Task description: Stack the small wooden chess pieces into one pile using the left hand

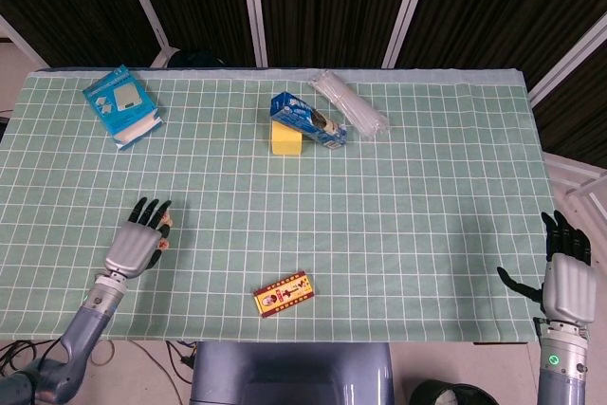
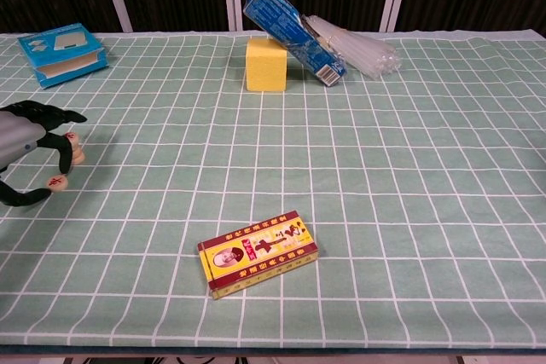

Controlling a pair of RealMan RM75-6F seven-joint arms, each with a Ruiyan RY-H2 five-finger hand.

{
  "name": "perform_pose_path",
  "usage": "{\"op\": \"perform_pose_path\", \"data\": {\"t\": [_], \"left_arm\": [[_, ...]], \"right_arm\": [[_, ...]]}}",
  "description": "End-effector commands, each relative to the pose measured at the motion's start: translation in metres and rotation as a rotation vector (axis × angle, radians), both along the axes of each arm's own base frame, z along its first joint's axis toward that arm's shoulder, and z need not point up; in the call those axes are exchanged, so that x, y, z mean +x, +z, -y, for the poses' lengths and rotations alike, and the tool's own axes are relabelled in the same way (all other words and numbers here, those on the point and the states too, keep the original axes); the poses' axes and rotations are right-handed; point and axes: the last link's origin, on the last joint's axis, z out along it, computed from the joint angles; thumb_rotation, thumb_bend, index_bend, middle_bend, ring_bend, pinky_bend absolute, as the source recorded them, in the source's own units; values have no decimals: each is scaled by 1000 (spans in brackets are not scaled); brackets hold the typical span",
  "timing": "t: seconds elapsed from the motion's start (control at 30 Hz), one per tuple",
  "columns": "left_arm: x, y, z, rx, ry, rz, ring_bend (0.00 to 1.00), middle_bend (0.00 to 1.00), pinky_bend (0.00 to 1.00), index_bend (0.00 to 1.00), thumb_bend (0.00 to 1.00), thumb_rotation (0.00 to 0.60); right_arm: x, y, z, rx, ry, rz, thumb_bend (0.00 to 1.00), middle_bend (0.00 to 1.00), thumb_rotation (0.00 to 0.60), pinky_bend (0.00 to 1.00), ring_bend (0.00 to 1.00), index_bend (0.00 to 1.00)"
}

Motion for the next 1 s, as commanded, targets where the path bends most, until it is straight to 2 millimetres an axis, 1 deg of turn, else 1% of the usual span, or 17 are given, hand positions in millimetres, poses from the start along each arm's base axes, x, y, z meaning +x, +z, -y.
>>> {"op": "perform_pose_path", "data": {"t": [0.03,0.57,0.87,1.0], "left_arm": [[0,-1,0,-1,1,-1,0,26,0,466,303,600],[0,0,-1,2,1,-5,0,29,0,492,318,600],[8,13,-3,35,-20,30,0,29,0,492,320,600],[13,22,-3,56,-33,64,0,29,0,492,320,600]], "right_arm": [[0,0,0,0,0,0,233,13,600,0,88,88],[0,0,0,-1,-2,3,232,13,600,0,90,88],[0,0,0,-1,-2,1,233,13,600,0,90,88],[0,0,0,-1,-3,1,233,13,600,0,90,88]]}}
